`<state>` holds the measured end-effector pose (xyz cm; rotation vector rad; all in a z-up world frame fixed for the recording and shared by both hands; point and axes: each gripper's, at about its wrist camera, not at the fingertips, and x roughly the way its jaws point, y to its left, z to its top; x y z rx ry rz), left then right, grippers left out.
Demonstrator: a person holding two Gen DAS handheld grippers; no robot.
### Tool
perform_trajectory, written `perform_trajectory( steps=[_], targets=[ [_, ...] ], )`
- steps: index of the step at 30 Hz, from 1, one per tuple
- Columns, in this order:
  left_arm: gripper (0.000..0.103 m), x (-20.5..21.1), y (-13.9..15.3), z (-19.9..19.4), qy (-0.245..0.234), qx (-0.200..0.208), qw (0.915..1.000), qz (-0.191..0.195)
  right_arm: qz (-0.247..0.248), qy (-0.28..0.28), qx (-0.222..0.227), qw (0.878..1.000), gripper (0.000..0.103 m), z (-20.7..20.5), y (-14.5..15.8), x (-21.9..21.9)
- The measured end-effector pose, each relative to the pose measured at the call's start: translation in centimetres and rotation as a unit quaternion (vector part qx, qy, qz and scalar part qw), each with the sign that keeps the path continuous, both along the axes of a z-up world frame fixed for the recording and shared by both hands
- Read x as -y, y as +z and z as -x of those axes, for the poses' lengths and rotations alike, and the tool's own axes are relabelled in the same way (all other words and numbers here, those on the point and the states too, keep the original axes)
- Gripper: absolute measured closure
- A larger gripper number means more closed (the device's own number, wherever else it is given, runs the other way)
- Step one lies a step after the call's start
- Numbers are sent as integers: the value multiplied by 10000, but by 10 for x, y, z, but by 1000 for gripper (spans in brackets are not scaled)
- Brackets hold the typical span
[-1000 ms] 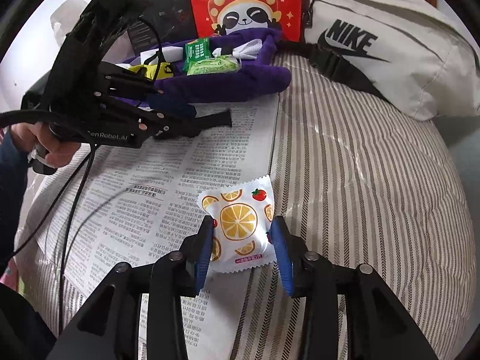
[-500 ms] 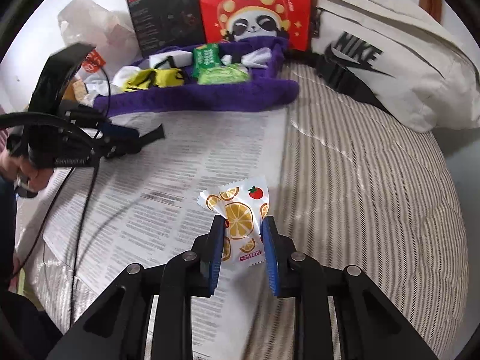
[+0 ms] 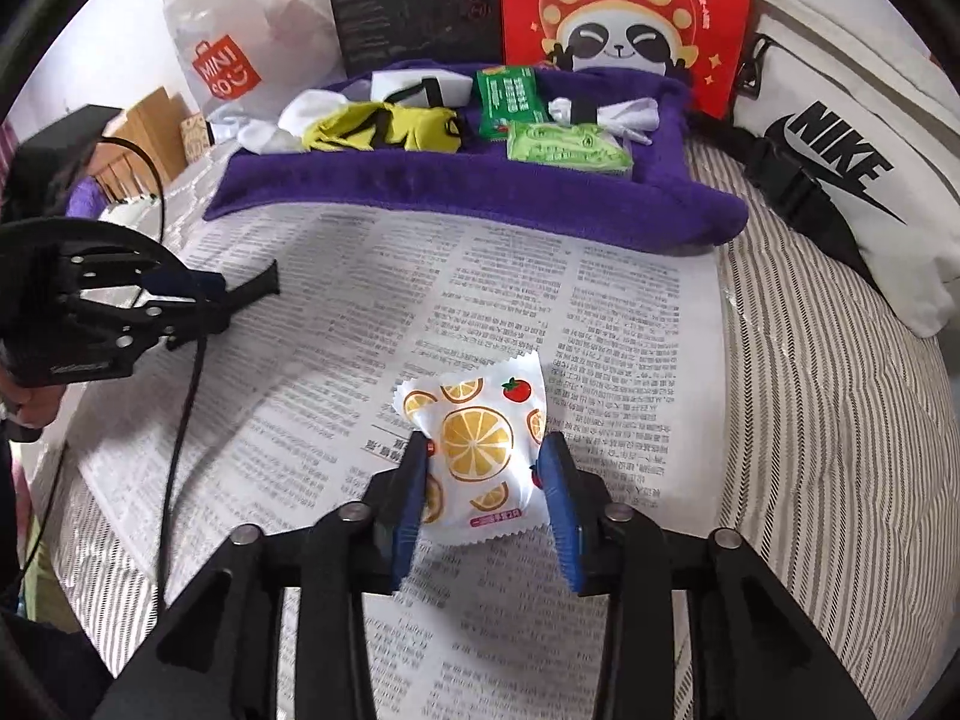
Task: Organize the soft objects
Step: 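Carry the candy packet with the right tool while the left tool carries the strap toward the towel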
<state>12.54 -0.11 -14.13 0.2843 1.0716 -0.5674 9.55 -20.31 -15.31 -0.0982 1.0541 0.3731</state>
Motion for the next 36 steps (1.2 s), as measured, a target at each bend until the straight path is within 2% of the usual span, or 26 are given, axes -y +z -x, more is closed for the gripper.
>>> perform_trajectory(
  steps=[1, 3, 4, 5, 8, 12, 17, 22, 26, 30, 36],
  targets=[
    [53, 2, 0, 1, -47, -26, 10000, 37, 8, 1, 41, 10000, 62, 1, -1, 0],
    [51, 11, -1, 4, -193, 91, 9997, -110, 20, -25, 104, 9999, 60, 0, -2, -1],
    [63, 13, -1, 5, -228, 110, 9996, -127, 11, -48, 131, 9999, 60, 0, -3, -2],
    [81, 13, 1, 4, -212, 52, 9998, -35, 25, -57, 158, 9999, 61, 0, -3, -2],
    [82, 6, 4, -1, -75, -129, 9998, 112, 16, -133, 118, 9998, 69, 0, -2, 0],
    [81, 9, 3, 2, -94, -24, 10000, 11, 55, -77, 125, 9999, 68, 2, -2, -2],
    [82, 10, 2, 1, -4, 29, 10000, 75, 113, -126, 218, 9996, 63, -1, -4, -9],
    [83, 12, 4, 2, 104, 53, 9999, 10, 40, -129, 170, 9998, 71, -6, -3, -7],
    [83, 5, 8, 4, 258, -45, 9995, 192, -118, -125, 94, 9998, 77, -6, 3, -6],
    [83, -6, 15, 3, 413, -78, 9983, 407, -190, -112, 102, 9997, 78, -7, 11, -6],
    [83, -14, 26, 1, 486, -5, 9980, 394, -290, -70, 241, 9993, 79, -12, 29, -9]
  ],
)
